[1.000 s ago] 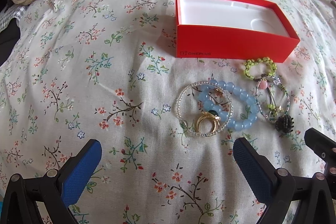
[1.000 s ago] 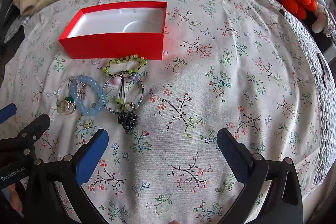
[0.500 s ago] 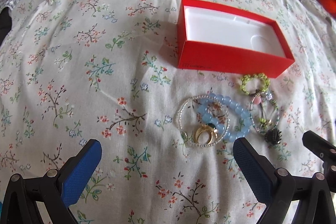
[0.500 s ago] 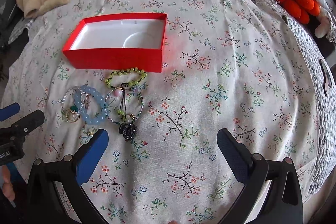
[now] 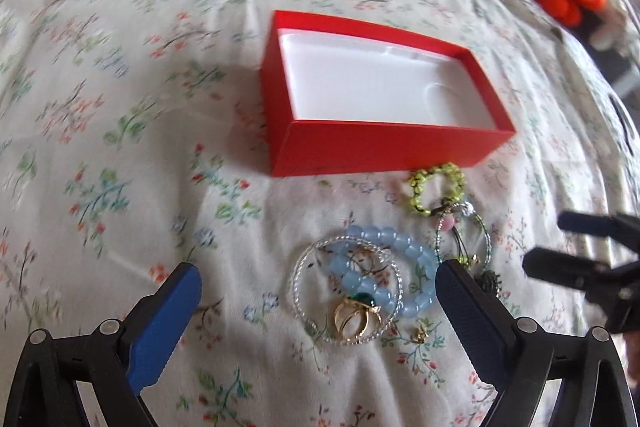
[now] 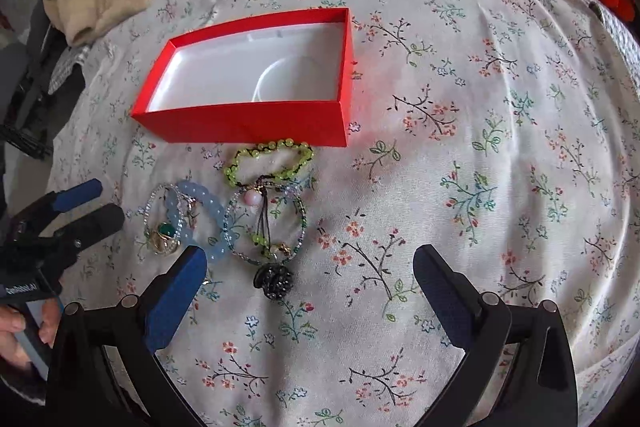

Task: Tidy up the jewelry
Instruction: 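Grasp the clear crystal bead bracelet with the left tool while the right tool grasps the multicolour bead bangle, then carry both bracelets into the red box and open both tools, then withdraw both tools from the red box back toward the jewelry, then grasp the light blue bead bracelet with the left tool while the right tool grasps the yellow-green bead bracelet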

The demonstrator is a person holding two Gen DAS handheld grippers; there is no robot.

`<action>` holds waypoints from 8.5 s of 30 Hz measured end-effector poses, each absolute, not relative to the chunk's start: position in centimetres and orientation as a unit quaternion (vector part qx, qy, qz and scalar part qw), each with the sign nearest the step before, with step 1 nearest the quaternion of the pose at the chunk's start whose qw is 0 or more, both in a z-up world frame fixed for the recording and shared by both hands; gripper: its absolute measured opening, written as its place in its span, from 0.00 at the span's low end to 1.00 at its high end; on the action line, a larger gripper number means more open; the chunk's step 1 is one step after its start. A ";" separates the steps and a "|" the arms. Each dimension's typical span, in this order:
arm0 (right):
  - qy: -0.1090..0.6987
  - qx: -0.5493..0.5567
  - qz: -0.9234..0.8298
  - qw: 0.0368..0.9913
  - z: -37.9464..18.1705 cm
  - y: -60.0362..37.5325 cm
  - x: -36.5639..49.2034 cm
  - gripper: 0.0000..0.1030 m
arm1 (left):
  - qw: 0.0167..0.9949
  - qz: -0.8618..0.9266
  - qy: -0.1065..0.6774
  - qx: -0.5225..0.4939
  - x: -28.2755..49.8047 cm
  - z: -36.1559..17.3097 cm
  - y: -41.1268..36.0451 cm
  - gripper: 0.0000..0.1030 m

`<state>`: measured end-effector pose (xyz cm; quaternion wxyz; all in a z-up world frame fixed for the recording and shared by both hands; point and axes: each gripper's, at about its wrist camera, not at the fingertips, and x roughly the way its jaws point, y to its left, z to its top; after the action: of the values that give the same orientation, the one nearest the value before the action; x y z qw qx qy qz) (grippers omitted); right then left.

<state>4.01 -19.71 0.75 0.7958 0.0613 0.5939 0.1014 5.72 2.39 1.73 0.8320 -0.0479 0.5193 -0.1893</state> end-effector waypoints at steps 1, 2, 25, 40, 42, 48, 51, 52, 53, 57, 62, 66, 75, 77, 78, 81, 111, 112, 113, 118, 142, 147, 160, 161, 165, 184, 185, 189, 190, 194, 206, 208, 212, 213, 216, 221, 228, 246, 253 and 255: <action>0.587 0.063 0.113 0.799 0.6 -19.6 4.0 1.00 | 0.834 -0.200 0.513 -0.035 5.6 1.6 2.2 0.94; 0.582 0.062 0.124 0.801 0.5 -19.5 4.0 1.00 | 0.837 -0.208 0.505 -0.022 5.5 1.3 2.0 0.94; 0.522 -0.126 0.179 0.824 -4.1 -13.9 3.3 0.92 | 0.847 -0.234 0.468 0.096 4.5 -2.2 -0.5 0.93; 0.514 -0.111 0.173 0.832 -3.6 -14.3 3.7 0.58 | 0.835 -0.250 0.478 0.107 4.1 -2.1 -1.3 0.75; 0.516 -0.106 0.175 0.832 -3.5 -14.6 3.6 0.57 | 0.834 -0.253 0.473 0.127 3.6 -2.2 -1.3 0.75; 0.517 -0.102 0.175 0.832 -3.2 -15.2 3.0 0.57 | 0.834 -0.260 0.462 0.155 3.0 -2.5 -1.0 0.75; 0.517 -0.100 0.173 0.832 -3.1 -15.3 2.9 0.57 | 0.833 -0.260 0.459 0.167 3.0 -2.6 -1.3 0.76; 0.518 -0.100 0.173 0.832 -3.0 -15.3 2.9 0.57 | 0.833 -0.260 0.458 0.169 2.9 -2.7 -1.3 0.76; 0.518 -0.100 0.173 0.832 -3.0 -15.3 2.9 0.57 | 0.833 -0.260 0.458 0.170 3.0 -2.7 -1.3 0.76; 0.517 -0.101 0.173 0.832 -2.9 -15.3 2.9 0.57 | 0.834 -0.260 0.458 0.167 3.1 -2.7 -1.3 0.71; 0.515 -0.100 0.172 0.834 -2.5 -15.4 2.8 0.57 | 0.832 -0.269 0.450 0.181 2.6 -2.3 -1.7 0.54; 0.514 -0.099 0.169 0.835 -2.3 -15.6 2.9 0.57 | 0.832 -0.270 0.448 0.184 2.3 -2.2 -1.7 0.52; 0.506 -0.095 0.171 0.840 -1.3 -16.0 2.8 0.57 | 0.843 -0.271 0.437 0.159 2.3 -0.4 -1.1 0.52; 0.503 -0.091 0.173 0.842 -0.9 -16.1 2.8 0.57 | 0.846 -0.272 0.431 0.155 2.3 0.2 -1.1 0.52; 0.502 -0.089 0.173 0.843 -0.7 -16.1 2.9 0.57 | 0.848 -0.273 0.428 0.153 2.3 0.5 -1.1 0.52; 0.494 -0.084 0.175 0.848 0.1 -16.2 2.9 0.57 | 0.853 -0.274 0.418 0.148 2.3 1.6 -1.1 0.52; 0.466 -0.001 0.134 0.875 2.3 -17.8 11.1 0.58 | 0.889 -0.193 0.407 0.085 12.1 3.3 -2.2 0.52; 0.463 -0.003 0.133 0.876 2.2 -17.7 11.2 0.58 | 0.889 -0.192 0.408 0.084 12.2 3.3 -2.3 0.52; 0.460 -0.007 0.131 0.878 2.1 -17.6 11.4 0.59 | 0.888 -0.194 0.409 0.080 12.5 3.1 -2.2 0.52; 0.452 -0.013 0.125 0.883 1.9 -17.4 12.2 0.59 | 0.888 -0.194 0.409 0.081 13.1 2.7 -2.6 0.52; 0.458 -0.030 0.126 0.880 2.9 -18.4 11.2 0.70 | 0.891 -0.185 0.400 0.111 12.7 3.4 -3.8 0.82; 0.457 -0.037 0.113 0.882 3.5 -18.8 10.6 0.70 | 0.892 -0.175 0.399 0.116 12.0 4.0 -3.3 0.84; 0.478 -0.045 0.082 0.874 4.5 -19.6 7.6 0.70 | 0.885 -0.157 0.423 0.115 8.8 5.0 -1.6 0.96; 0.483 -0.040 0.078 0.871 4.5 -19.8 7.4 0.70 | 0.884 -0.153 0.425 0.121 8.5 4.9 -1.5 0.96; 0.502 -0.013 0.057 0.863 4.4 -20.9 6.5 0.70 | 0.878 -0.136 0.436 0.145 7.2 4.5 -0.8 0.96; 0.575 0.068 0.027 0.815 2.0 -22.3 3.2 0.70 | 0.848 -0.131 0.502 0.103 3.3 2.1 1.9 0.96; 0.577 0.067 0.029 0.814 1.9 -22.2 3.1 0.70 | 0.848 -0.135 0.503 0.103 3.2 1.9 1.7 0.96; 0.582 0.057 0.033 0.810 1.5 -21.8 2.9 0.70 | 0.841 -0.158 0.506 0.112 2.9 1.1 0.6 0.96; 0.584 0.055 0.034 0.809 1.4 -21.7 2.9 0.70 | 0.839 -0.164 0.505 0.117 2.8 0.9 0.3 0.96; 0.589 0.051 0.035 0.806 1.0 -21.5 3.1 0.70 | 0.833 -0.187 0.504 0.133 2.5 0.3 -1.0 0.96; 0.595 0.042 0.040 0.802 0.4 -20.6 3.8 0.70 | 0.827 -0.234 0.511 0.032 4.9 0.1 -0.9 0.80; 0.594 0.043 0.039 0.802 0.3 -20.6 4.1 0.70 | 0.825 -0.230 0.516 0.013 5.6 -0.1 -0.7 0.80; 0.595 0.045 0.036 0.802 0.1 -20.6 4.6 0.70 | 0.829 -0.214 0.516 0.037 6.1 -0.6 -1.5 0.76; 0.595 0.046 0.035 0.802 0.0 -20.6 4.8 0.70 | 0.827 -0.213 0.518 0.042 6.3 -0.9 -1.6 0.74; 0.595 0.052 0.032 0.801 -0.2 -20.7 5.3 0.70 | 0.819 -0.208 0.531 0.059 6.6 -1.9 -2.0 0.65; 0.602 0.069 0.030 0.795 -1.0 -20.9 6.3 0.70 | 0.816 -0.201 0.535 0.086 6.2 -2.5 -2.9 0.58; 0.607 0.078 0.029 0.790 -1.6 -20.9 7.2 0.70 | 0.811 -0.205 0.540 0.091 5.8 -2.6 -2.5 0.30; 0.589 0.119 0.047 0.798 -2.4 -19.8 9.1 0.69 | 0.827 -0.205 0.524 0.004 4.7 0.3 1.9 0.08; 0.594 0.126 0.059 0.792 -2.6 -17.7 9.5 0.63 | 0.834 -0.207 0.511 0.011 4.8 1.7 1.1 0.08; 0.598 0.125 0.073 0.788 -2.6 -16.7 9.3 0.62 | 0.833 -0.204 0.513 0.013 4.8 1.5 1.1 0.08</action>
<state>9.35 -16.69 -2.57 0.7884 0.1247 0.5980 0.0726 4.83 1.10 1.55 0.8335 0.0128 0.5132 -0.2043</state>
